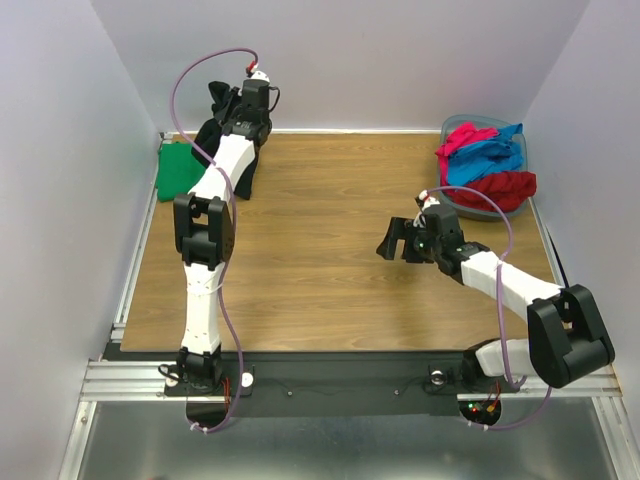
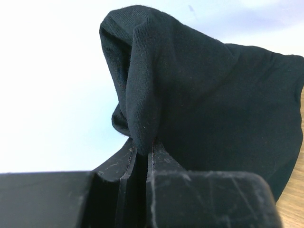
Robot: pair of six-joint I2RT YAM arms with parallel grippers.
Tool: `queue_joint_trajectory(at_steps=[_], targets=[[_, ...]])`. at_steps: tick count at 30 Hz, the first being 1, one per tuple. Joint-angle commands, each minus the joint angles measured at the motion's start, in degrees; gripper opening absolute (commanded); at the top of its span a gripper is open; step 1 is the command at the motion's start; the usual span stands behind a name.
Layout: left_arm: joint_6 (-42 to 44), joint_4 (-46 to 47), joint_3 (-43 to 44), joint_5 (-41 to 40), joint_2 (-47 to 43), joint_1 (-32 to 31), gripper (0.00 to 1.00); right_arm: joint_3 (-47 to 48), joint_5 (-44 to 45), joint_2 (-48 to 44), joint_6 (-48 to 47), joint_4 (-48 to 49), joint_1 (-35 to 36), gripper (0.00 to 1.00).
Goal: Fold and stack the t-shirts
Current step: Neatly place the folded tshirt to the corner
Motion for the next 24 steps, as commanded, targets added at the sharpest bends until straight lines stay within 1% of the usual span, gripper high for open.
queue_joint_trajectory(at_steps=[1,9,16,21,24], targets=[[-1.4,3.9,4.7,-1.8,-6.5,0.6,0.0,1.9,-0.6,-1.7,-0.6,2.6,0.1,1.0],[-2.3,4.5,6.5,-0.5,-7.4,1.2,0.0,2.0,-0.8,-1.2,-0.6,2.6,0.1,1.0],[-3.4,2.8,3.5,3.7,-5.7,2.8,0.0,2.0,-0.2,-0.8,-0.6,2.6,0.1,1.0],[-2.9,2.6,3.7,2.6,-3.1,4.3,0.0,2.2,-0.2,-0.1,-0.1,2.6,0.1,1.0],[-3.1,3.1,3.1,3.5,-2.5,5.2,0.0,2.4,0.2,0.1,0.0,2.6,0.1,1.0]])
